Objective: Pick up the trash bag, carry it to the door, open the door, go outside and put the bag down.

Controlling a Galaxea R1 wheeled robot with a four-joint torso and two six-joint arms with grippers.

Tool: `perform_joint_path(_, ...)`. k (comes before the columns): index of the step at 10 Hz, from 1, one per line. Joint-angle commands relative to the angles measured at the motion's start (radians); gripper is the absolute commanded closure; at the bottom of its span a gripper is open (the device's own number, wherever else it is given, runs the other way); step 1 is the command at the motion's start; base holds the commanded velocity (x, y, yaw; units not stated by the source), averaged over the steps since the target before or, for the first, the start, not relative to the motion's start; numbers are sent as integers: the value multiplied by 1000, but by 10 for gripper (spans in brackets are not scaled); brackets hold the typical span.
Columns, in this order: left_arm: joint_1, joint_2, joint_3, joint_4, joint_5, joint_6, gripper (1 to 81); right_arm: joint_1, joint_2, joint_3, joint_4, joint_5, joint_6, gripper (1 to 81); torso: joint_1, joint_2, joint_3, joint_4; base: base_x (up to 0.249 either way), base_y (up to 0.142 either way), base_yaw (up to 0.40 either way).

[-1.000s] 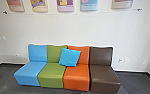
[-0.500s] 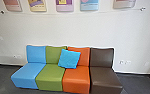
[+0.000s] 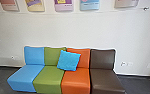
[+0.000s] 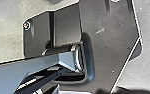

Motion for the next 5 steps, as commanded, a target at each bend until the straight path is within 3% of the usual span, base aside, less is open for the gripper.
perform_joint_path(1, -31, -4, 4, 3, 60, 5, 10, 31, -4, 8, -13, -65, -6, 10, 0, 0, 0, 0, 147, 0, 0)
perform_joint_path(5, -31, -6, 4, 3, 60, 5, 10, 29, -6, 4, -1, -63, 3, 10, 0, 0, 0, 0, 137, 0, 0)
